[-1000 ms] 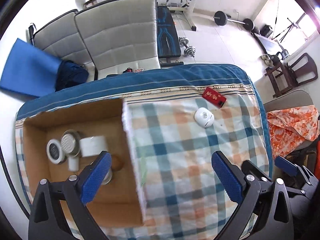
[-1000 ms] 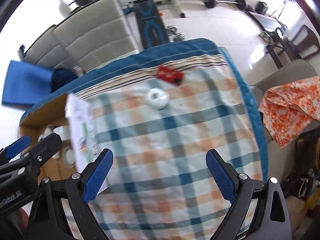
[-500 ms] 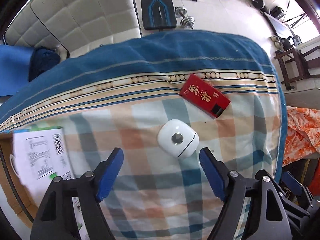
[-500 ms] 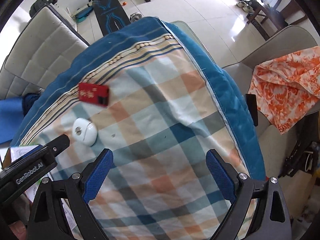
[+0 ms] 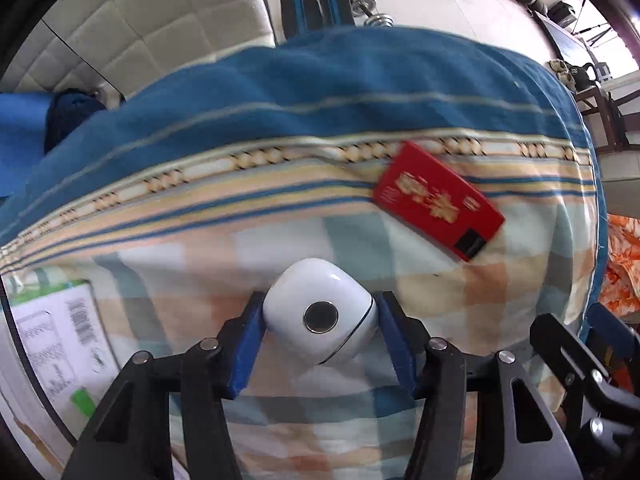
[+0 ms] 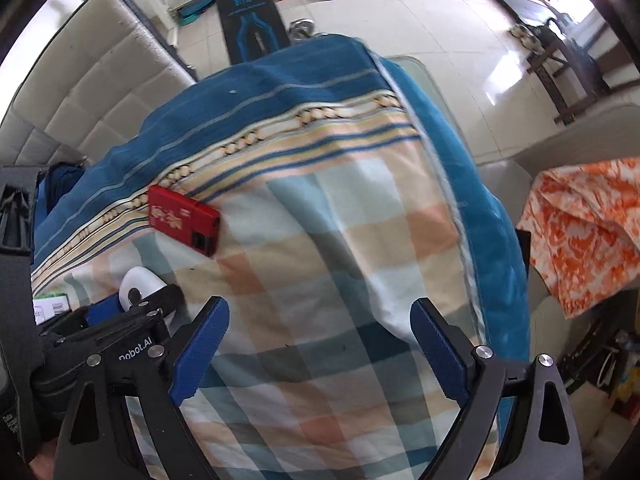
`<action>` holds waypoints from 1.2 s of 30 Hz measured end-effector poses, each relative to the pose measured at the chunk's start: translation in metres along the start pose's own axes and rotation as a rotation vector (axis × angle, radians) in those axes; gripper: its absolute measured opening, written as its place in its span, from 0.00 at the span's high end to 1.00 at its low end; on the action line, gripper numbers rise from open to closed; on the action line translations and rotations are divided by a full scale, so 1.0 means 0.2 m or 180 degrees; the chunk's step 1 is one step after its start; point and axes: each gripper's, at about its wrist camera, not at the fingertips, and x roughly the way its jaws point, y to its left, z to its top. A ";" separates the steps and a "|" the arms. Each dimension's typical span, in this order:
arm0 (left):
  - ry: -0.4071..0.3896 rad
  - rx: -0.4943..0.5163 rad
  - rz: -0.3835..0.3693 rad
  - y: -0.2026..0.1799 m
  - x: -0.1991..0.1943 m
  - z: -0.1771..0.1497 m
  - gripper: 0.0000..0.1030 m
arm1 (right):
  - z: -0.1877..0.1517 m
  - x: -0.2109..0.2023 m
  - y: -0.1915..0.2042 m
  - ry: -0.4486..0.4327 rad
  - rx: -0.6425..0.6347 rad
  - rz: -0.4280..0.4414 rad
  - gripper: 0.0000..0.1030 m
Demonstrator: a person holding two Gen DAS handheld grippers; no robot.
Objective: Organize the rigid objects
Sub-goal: 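Grasp the white oval case with left while right grasps the red card box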
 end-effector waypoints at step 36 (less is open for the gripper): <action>-0.0109 -0.0129 0.0129 0.26 -0.02 0.10 0.48 | 0.10 0.22 0.17 0.0309 0.0240 0.0242 0.62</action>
